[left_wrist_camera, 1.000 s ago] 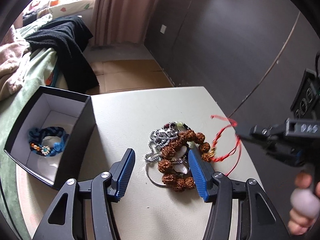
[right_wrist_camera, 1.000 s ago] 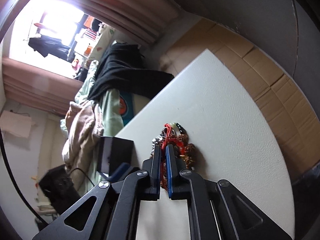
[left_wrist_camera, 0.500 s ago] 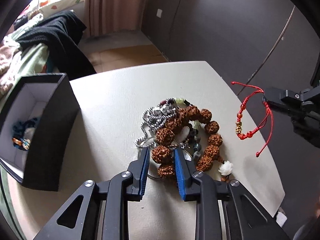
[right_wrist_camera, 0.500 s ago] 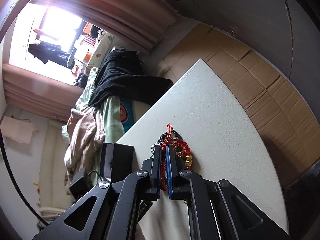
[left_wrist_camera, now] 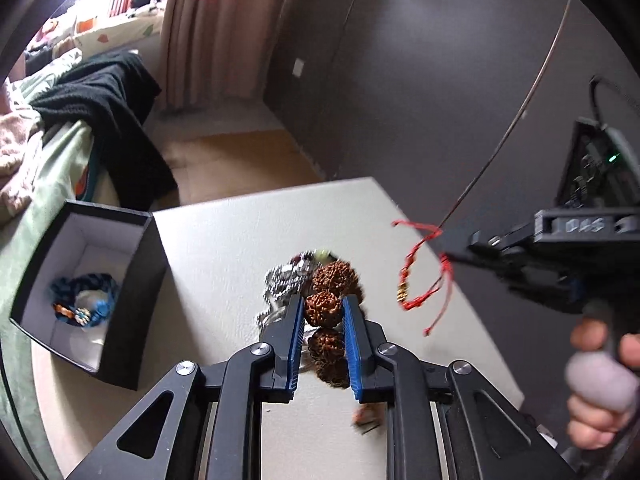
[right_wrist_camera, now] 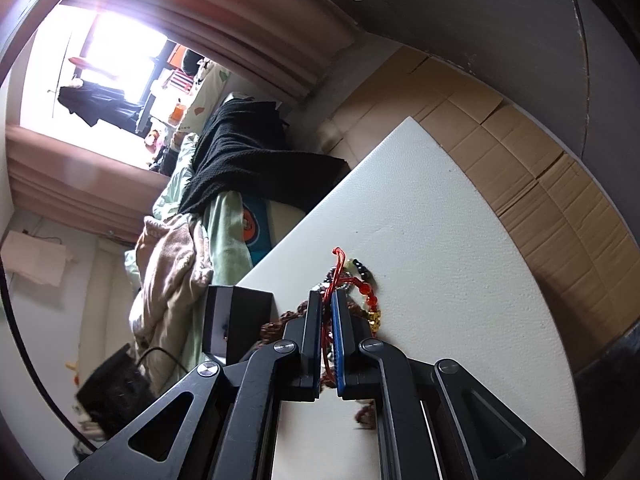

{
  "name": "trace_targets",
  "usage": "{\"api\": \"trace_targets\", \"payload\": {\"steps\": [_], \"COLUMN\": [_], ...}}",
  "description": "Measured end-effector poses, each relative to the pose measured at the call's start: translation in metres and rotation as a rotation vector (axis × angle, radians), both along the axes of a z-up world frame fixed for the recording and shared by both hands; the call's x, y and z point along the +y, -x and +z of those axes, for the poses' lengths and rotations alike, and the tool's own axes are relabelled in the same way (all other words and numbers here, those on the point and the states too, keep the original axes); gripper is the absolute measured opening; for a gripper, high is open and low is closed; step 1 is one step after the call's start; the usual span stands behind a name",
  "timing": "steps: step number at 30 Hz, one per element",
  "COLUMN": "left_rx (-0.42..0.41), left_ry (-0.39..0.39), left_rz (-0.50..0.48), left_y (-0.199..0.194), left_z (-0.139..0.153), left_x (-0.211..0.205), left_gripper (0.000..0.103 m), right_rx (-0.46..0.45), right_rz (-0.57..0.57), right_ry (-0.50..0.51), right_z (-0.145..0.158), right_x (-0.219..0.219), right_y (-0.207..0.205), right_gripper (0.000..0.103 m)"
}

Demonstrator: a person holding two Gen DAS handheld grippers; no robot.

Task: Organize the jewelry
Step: 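Grasp the brown bead bracelet with the left gripper while the right holds the red string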

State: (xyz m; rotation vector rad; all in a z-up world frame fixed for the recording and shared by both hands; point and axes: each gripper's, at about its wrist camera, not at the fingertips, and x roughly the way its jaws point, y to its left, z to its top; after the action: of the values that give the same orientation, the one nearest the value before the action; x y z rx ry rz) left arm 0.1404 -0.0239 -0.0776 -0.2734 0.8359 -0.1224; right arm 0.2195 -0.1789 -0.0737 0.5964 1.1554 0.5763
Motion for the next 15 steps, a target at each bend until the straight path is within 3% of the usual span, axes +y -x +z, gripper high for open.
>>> {"api": "trace_targets", "payload": {"steps": [15], "left_rx": [-0.104], "left_ry": [0.087], "left_rz": [0.107], "left_y": [0.024], "left_z": [0.042], "left_x": [0.054], "left_gripper": [0.020], "right_rx": [-0.041], "right_rz": [0.088], "right_ry": [-0.073], "right_z": [0.007], "right_x": [0.038], "right_y": [0.008], "right_gripper": [0.007]}}
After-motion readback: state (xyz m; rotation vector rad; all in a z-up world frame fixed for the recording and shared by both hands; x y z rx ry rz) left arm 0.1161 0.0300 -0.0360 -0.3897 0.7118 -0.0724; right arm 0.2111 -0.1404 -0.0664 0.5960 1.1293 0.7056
